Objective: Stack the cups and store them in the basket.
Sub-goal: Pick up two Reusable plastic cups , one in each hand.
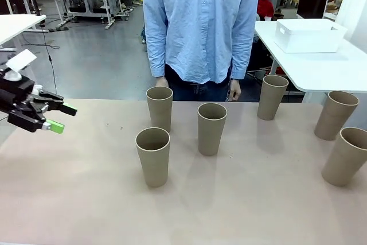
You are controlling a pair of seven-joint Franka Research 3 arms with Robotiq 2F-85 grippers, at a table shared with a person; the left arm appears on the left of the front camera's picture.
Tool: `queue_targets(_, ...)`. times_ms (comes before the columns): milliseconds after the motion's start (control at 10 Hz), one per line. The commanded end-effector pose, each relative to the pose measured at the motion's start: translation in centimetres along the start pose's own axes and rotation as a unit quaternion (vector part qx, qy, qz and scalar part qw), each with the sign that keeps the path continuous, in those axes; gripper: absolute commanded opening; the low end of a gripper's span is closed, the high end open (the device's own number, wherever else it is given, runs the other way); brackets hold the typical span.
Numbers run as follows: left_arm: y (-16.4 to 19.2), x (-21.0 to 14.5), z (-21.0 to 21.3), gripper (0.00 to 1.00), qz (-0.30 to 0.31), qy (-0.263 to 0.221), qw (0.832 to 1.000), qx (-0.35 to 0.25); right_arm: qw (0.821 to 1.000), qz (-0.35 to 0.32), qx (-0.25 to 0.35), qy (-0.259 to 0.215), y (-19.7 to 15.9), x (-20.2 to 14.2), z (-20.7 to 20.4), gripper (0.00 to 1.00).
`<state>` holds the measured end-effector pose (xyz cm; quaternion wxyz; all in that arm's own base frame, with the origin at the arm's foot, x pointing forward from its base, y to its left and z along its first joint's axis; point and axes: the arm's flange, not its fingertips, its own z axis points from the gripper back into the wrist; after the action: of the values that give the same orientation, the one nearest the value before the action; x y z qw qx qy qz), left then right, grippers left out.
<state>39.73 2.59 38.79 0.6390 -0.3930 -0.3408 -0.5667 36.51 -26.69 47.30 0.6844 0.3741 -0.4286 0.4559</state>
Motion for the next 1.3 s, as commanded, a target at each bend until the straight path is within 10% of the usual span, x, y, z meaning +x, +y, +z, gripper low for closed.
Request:
queue_targets(0,1.3,-1.1,-1.2,1.00,-0.026,-0.041,0.999,0.008,0.999,0.019,0.022,-0.033,-4.5,-2.7,-0.5,1.00)
queue_targets(500,1.1,-1.3,-1.5,1.00,-0.020,-0.035,0.999,0.009,0.999,0.008,0.009,-0.037,-3.9,-4.1,-2.1,1.00)
queue_targets(1200,-1.6,-5.1,-6.8,1.00,-0.053,-0.155,0.986,-0.008,0.987,0.030,0.079,-0.136,-15.4,-11.0,-0.8,1.00)
